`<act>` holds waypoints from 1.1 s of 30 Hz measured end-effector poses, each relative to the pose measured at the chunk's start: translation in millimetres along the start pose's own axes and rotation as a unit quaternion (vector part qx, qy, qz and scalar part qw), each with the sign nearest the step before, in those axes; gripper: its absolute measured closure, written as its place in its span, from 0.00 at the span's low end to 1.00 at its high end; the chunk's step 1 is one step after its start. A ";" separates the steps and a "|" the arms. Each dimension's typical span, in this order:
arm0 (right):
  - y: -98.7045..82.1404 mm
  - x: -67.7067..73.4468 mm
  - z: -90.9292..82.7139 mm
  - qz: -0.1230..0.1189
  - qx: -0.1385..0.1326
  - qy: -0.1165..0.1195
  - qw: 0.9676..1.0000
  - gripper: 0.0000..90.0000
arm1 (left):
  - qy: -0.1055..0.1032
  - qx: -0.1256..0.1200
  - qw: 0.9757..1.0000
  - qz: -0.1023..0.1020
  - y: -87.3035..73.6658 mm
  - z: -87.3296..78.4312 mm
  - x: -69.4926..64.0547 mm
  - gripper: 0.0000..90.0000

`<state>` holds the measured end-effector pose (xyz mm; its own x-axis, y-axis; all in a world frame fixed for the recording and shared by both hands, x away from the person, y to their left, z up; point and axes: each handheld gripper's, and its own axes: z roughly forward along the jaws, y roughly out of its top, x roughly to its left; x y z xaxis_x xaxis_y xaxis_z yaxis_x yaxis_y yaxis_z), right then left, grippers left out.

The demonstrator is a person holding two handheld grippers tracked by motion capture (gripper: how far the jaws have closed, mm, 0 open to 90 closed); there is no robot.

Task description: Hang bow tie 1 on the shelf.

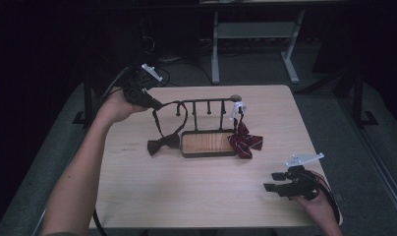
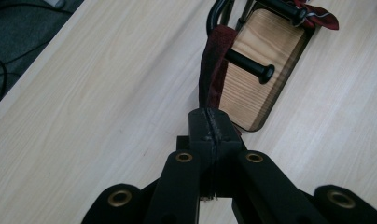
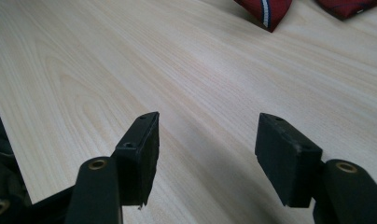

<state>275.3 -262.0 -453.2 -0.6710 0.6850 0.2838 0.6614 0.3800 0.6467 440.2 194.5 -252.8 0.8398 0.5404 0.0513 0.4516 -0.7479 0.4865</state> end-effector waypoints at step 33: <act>-1.3 -2.4 -1.2 0.003 0.001 -0.006 1.000 0.44 | 0.004 0.042 0.999 -0.013 6.4 22.8 12.3 0.93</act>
<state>275.7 -264.9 -453.9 -0.6628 0.6947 0.2795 0.6666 0.3774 0.6428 460.3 187.6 -269.0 0.8245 0.5639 0.0471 0.4977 -0.7624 0.4136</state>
